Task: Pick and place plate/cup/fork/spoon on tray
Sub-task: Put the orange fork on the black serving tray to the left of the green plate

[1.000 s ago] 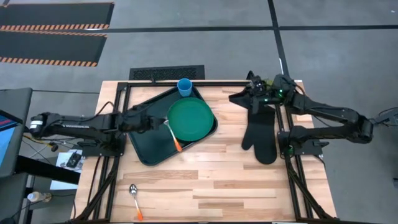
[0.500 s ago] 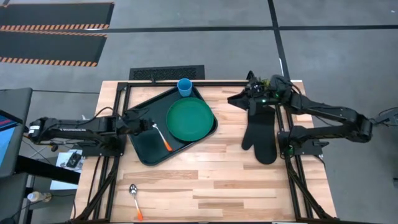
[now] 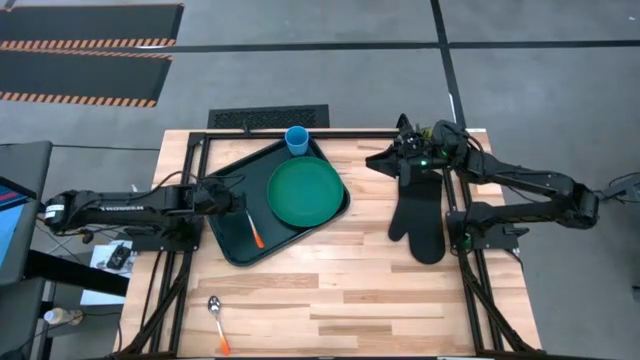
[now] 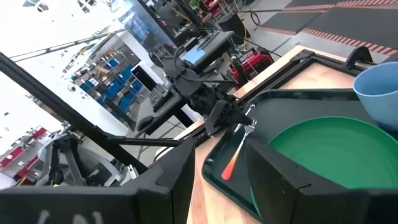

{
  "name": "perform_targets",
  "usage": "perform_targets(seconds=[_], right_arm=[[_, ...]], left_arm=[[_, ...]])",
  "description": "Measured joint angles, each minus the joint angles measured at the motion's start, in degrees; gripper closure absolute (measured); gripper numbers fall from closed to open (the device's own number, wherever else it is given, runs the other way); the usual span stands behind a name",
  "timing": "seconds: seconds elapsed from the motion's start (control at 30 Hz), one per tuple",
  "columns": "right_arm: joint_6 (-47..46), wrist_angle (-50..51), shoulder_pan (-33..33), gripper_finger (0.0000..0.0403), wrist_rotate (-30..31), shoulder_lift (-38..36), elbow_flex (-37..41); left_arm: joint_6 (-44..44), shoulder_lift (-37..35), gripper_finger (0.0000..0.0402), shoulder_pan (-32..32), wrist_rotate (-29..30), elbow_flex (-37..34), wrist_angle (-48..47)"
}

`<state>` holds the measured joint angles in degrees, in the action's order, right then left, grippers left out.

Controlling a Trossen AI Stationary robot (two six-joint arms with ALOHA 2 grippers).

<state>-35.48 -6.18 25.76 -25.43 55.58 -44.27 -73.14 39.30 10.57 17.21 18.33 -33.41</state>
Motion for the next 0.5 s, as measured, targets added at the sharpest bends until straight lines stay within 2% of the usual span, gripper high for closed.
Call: perform_targets(seconds=[0.27, 0.5], right_arm=[[-0.01, 0.18, 0.0, 0.0236, -0.02, 0.0, 0.0], [0.14, 0.21, 0.0, 0.0239, -0.01, 0.01, 0.0]], left_arm=[[-0.57, 8.25, 0.0401, 0.41, -0.8, 0.0, 4.2], [-9.21, 12.5, 0.0401, 0.41, -0.4, 0.0, 4.73]])
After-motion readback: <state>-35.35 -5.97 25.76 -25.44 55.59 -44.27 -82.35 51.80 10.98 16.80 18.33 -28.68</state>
